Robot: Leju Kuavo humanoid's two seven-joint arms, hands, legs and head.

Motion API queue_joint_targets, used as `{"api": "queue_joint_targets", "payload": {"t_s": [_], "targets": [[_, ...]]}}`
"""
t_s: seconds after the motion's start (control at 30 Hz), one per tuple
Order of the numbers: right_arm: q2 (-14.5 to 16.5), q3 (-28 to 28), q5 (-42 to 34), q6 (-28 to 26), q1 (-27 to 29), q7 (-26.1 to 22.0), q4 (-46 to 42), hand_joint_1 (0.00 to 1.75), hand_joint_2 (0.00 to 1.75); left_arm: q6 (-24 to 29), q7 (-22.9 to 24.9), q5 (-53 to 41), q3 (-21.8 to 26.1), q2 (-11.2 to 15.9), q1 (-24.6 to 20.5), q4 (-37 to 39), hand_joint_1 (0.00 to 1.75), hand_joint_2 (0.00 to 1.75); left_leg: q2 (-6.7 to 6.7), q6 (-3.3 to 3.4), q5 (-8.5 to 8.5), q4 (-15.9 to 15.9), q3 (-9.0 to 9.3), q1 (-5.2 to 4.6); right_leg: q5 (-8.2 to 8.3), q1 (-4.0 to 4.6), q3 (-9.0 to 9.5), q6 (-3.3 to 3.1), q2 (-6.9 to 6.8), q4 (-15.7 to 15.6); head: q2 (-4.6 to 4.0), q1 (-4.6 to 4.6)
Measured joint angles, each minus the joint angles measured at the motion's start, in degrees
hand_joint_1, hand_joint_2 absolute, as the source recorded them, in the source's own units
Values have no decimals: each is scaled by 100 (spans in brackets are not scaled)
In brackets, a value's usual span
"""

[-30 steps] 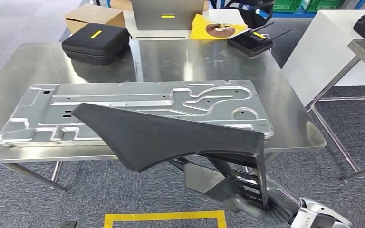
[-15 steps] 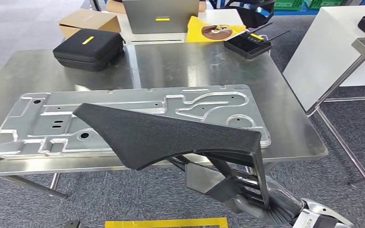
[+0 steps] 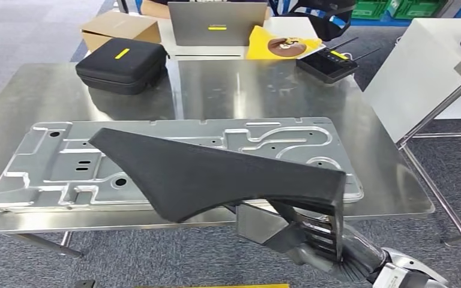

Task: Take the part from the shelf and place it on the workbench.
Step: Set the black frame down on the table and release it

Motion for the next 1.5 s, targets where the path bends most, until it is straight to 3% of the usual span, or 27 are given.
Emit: {"api": "queue_joint_targets", "payload": {"t_s": [0.07,0.1,0.13,0.2,0.27,0.37,0.43,0.5,0.57,0.6,0.63,0.67,0.73,0.77,0.8,0.97,1.13,1.3,1.5], "targets": [[0,-20,1,7,-5,-1,2,175,175,-1,0,-1,0,-1,-5,0,0,175,4,43,-54,-12,73,-12,-219,7,-471,2,5,750,0,2],[0,-25,1,13,-3,-1,3,175,175,-2,0,-2,0,-2,-2,0,0,175,2,55,-89,-12,114,-20,-209,9,-662,3,5,983,0,2],[0,-28,1,19,-2,-1,3,175,175,-2,0,-2,0,-2,0,0,0,175,-2,59,-127,-12,166,-25,-76,11,-761,1,6,1012,0,2],[0,-38,3,26,-7,-1,3,175,175,-2,-1,-1,0,-2,1,0,0,175,-16,48,-222,-12,299,-28,451,22,-669,-22,7,471,0,3],[-2,-49,7,26,-22,1,8,175,175,-2,-2,0,3,-5,-4,1,0,175,-29,5,-308,-10,382,-32,778,56,-491,-80,12,-78,1,3],[-15,-92,9,19,-47,5,7,175,175,-2,-8,0,6,-12,-17,0,0,175,-28,-80,-355,-36,384,-34,703,95,-413,-169,28,-302,1,7],[-20,-150,3,10,-56,6,-4,175,175,-2,-16,0,6,-13,-29,0,0,175,-18,-137,-411,-17,413,-40,671,59,-348,-216,22,-365,0,2],[-26,-213,16,-41,-75,10,-15,175,175,-2,-27,2,7,-14,-46,0,0,175,-15,-198,-604,380,232,-29,644,22,-260,-258,-3,-407,0,-9],[-39,-305,100,-178,-88,42,-16,175,175,-2,-38,8,11,-15,-45,0,0,175,-14,-249,-850,1127,-226,-4,597,17,-208,-284,-16,-412,0,-18],[-51,-373,178,-271,-87,70,-19,175,175,-2,-43,10,14,-15,-35,0,0,175,-13,-264,-877,1402,-433,5,570,16,-181,-287,-15,-411,0,-18],[-67,-454,261,-362,-91,106,-25,175,175,-2,-48,11,16,-15,-23,0,0,175,-12,-269,-788,1489,-552,10,541,16,-145,-286,-12,-411,0,-19],[-84,-544,342,-443,-102,145,-34,175,175,-2,-52,10,19,-15,-14,0,0,175,-11,-265,-584,1354,-563,12,510,14,-97,-279,-7,-411,0,-19],[-116,-746,541,-587,-165,250,-58,175,175,-2,-59,9,28,-15,-11,0,0,175,-9,-231,-78,723,-379,6,440,15,5,-248,1,-416,0,-18],[-132,-849,696,-674,-219,320,-66,175,175,-2,-62,7,36,-15,-13,0,0,175,-8,-206,76,450,-283,-5,415,21,35,-222,10,-417,0,-18],[-145,-950,936,-795,-282,408,-72,175,175,-2,-64,3,42,-22,-16,0,0,175,-8,-201,122,257,-212,-12,395,28,43,-203,19,-413,0,-18],[-156,-1235,2455,-1420,-653,873,-37,175,175,-7,-95,-29,55,-45,-14,0,0,175,-17,-183,43,100,-152,-18,395,39,65,-175,36,-474,0,-1],[-45,-1057,4061,-1770,-1423,1509,290,175,175,-58,-97,-167,34,-72,-84,0,0,175,-8,-153,27,101,-136,-21,411,39,94,-138,49,-523,0,-1],[131,-467,5343,-1806,-2225,1980,910,175,175,-73,-36,-296,-46,-78,-147,0,0,175,-9,-147,30,100,-126,-23,417,42,100,-120,48,-526,0,-1],[615,507,6062,-1803,-3022,2232,1933,175,175,-101,13,-398,-160,-93,-228,0,0,175,-9,-144,40,85,-109,-8,418,59,105,-120,45,-524,0,-1]]}}
